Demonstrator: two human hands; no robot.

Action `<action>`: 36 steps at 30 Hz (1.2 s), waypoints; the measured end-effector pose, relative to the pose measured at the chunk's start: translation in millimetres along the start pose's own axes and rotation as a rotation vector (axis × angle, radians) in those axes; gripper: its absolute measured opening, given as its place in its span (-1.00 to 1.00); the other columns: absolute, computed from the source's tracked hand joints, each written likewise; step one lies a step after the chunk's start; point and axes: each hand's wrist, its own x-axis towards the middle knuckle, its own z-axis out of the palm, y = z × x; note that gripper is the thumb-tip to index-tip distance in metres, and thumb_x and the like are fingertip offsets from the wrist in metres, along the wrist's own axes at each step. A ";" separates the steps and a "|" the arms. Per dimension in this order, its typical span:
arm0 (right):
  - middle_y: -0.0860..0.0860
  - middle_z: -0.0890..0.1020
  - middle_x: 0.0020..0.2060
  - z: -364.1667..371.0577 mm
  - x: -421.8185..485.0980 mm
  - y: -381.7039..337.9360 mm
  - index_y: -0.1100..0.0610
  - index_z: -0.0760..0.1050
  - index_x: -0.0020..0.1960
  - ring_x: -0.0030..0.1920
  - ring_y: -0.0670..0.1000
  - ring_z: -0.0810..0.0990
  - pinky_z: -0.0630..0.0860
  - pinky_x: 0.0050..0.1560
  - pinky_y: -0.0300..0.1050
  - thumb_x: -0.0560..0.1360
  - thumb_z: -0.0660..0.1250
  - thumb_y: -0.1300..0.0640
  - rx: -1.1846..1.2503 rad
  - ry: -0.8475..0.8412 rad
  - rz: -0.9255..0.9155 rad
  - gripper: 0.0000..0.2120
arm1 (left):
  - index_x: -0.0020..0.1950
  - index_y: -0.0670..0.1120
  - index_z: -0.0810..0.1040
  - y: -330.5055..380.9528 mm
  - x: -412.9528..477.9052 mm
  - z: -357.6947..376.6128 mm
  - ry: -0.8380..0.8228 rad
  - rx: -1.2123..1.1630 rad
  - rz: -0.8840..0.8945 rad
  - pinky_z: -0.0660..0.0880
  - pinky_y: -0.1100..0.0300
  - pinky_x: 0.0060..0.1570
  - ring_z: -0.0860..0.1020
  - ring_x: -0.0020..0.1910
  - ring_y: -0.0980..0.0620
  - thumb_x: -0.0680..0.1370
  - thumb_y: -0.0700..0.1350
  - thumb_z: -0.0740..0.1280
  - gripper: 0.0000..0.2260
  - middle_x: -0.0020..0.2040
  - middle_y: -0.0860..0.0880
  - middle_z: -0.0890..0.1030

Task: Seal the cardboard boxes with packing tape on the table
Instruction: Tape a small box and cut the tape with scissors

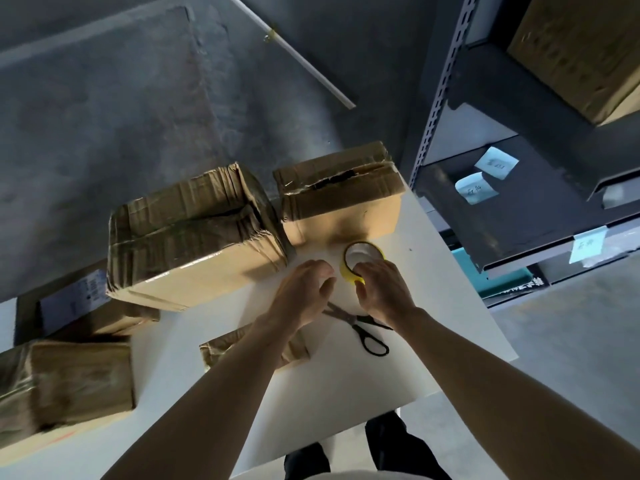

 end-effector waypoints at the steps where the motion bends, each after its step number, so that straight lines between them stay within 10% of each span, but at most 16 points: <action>1: 0.12 0.67 0.04 -5.3 0.2 -2.6 0.18 0.58 0.12 0.08 0.17 0.60 0.43 0.15 -0.05 0.49 0.37 0.24 0.051 0.006 0.013 -0.79 | 0.24 -0.02 0.52 -0.2 -1.9 -3.3 0.008 -0.021 -0.019 0.44 0.25 0.08 0.53 0.16 0.09 0.65 -0.03 0.23 -0.80 0.19 0.03 0.57; 13: -0.09 0.53 -0.33 -50.5 -6.3 -49.7 0.04 0.42 -0.15 -0.33 -0.12 0.44 0.34 -0.34 -0.25 0.45 0.39 0.11 0.479 -0.167 0.001 -0.87 | 0.40 -0.09 0.42 -12.2 -50.7 -40.6 0.200 -0.181 -0.115 0.49 0.02 0.24 0.51 0.25 0.02 0.60 0.02 0.32 -0.60 0.30 -0.08 0.52; 20: -0.16 0.46 -0.38 -47.2 -15.7 -85.4 0.04 0.39 -0.18 -0.36 -0.19 0.45 0.31 -0.34 -0.39 0.42 0.46 0.24 0.552 -0.161 -0.271 -0.75 | 0.33 -0.03 0.50 -10.3 -83.3 -52.4 0.383 -0.249 -0.121 0.42 0.38 0.05 0.48 0.13 0.19 0.53 0.04 0.43 -0.60 0.25 0.03 0.51; 36: -0.12 0.53 -0.25 -19.8 -33.5 -170.2 0.01 0.43 -0.10 -0.25 -0.04 0.50 0.47 -0.20 -0.11 0.36 0.33 -0.04 0.626 -0.064 -0.417 -0.80 | -0.05 -0.04 0.65 -59.0 -134.0 -94.8 0.671 -0.500 -0.150 0.50 0.41 -0.11 0.60 -0.08 0.17 0.54 -0.16 0.42 -0.97 -0.05 0.02 0.64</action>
